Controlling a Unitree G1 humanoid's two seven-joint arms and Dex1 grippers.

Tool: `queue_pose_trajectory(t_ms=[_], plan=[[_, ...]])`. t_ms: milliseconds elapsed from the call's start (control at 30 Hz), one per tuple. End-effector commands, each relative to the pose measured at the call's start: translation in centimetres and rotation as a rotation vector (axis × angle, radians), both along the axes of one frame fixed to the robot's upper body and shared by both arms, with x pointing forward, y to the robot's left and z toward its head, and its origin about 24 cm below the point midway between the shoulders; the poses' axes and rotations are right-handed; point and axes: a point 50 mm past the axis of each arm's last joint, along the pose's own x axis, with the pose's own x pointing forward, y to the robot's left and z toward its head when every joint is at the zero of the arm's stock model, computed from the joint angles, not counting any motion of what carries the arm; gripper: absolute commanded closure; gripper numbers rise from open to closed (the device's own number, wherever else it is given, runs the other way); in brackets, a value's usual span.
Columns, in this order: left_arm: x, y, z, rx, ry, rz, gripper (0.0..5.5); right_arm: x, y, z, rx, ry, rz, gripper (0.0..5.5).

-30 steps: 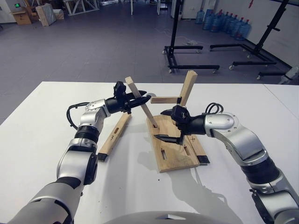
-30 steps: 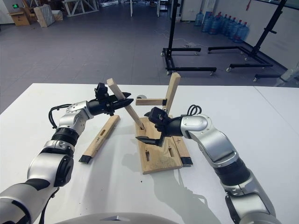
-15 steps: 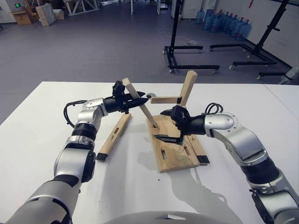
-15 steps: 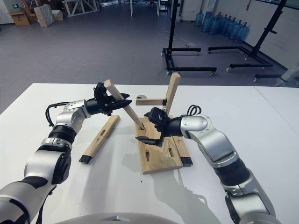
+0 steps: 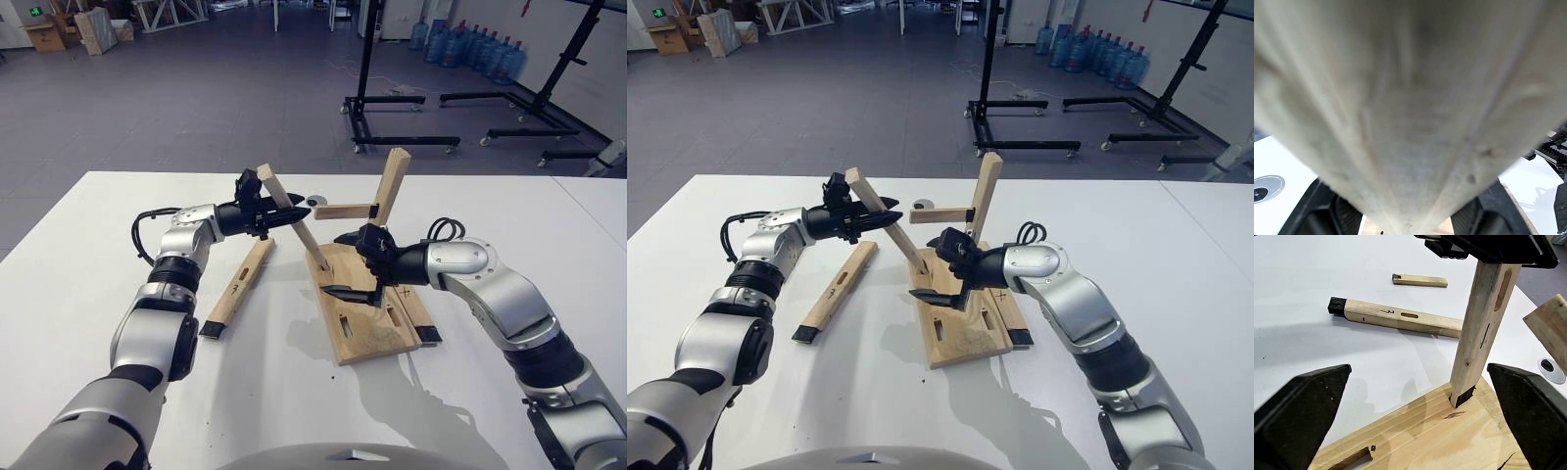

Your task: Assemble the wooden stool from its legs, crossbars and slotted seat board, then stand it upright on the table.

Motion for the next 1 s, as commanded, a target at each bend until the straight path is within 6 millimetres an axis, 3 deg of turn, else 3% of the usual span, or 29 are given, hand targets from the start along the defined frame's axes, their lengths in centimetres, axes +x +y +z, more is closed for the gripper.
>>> queue_pose_trajectory(t_ms=[33, 300, 700, 1000], plan=[[0.0, 0.8, -0.2, 0.081, 0.023, -0.003, 3.48, -0.2, 0.2, -0.1, -0.001, 0.003, 0.01, 0.37], [-0.8, 0.4, -2.7, 0.215, 0.056, -0.049, 3.48, -0.2, 0.3, -0.1, -0.003, 0.001, 0.009, 0.37], [0.3, -1.4, -2.1, 0.214, 0.164, -0.03, 3.48, 0.5, 0.7, 0.6, 0.03, -0.036, -0.024, 0.37], [-0.2, -2.6, -2.9, 0.245, 0.19, -0.089, 3.48, 2.0, 1.0, 3.0, 0.077, -0.142, -0.103, 0.37]])
